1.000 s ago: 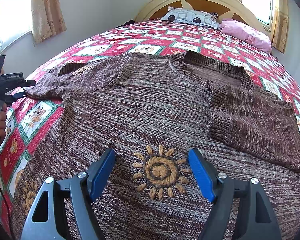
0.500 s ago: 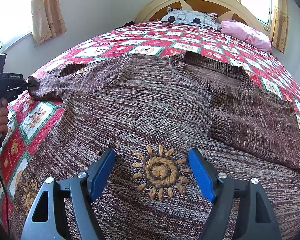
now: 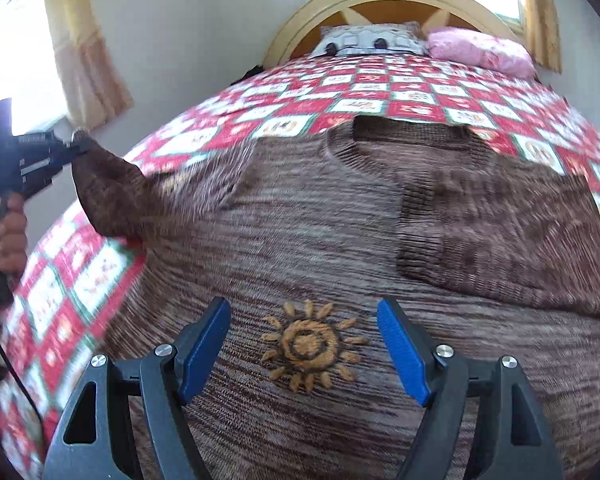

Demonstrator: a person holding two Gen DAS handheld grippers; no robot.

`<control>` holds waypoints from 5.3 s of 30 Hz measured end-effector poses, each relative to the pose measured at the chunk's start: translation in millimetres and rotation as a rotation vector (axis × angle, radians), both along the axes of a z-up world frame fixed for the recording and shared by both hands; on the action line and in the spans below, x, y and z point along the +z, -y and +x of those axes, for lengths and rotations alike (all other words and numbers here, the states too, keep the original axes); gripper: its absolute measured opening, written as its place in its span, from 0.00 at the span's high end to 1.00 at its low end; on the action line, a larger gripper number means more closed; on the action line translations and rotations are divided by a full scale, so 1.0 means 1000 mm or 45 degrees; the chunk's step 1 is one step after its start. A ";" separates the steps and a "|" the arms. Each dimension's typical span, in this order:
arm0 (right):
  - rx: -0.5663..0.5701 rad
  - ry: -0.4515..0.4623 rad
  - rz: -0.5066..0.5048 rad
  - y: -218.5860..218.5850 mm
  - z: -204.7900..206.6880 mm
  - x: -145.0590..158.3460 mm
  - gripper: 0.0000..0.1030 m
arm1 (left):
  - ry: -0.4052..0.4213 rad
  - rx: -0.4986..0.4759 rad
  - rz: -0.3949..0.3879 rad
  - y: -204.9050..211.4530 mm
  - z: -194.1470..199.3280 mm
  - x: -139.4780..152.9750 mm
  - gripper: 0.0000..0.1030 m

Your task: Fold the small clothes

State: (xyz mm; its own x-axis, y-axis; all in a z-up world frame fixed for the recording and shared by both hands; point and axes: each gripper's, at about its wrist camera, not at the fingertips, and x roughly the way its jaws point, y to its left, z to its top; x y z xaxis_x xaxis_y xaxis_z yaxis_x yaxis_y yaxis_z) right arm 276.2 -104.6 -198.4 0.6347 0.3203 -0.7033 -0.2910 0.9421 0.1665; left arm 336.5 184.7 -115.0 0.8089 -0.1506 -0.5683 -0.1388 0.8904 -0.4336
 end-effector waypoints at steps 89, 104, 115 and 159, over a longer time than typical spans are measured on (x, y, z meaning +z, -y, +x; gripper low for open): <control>-0.016 -0.088 -0.011 0.021 0.080 0.042 0.94 | -0.355 -0.060 0.491 0.103 -0.011 -0.101 0.00; -0.346 -0.141 0.079 0.088 0.094 0.018 0.35 | -0.353 -0.055 0.494 0.102 -0.009 -0.102 0.00; -0.204 -0.003 0.194 0.072 0.069 0.034 0.35 | -0.352 -0.057 0.491 0.102 -0.010 -0.102 0.00; -0.348 0.038 -0.042 0.177 0.028 0.043 0.57 | -0.329 -0.047 0.466 0.101 -0.017 -0.099 0.00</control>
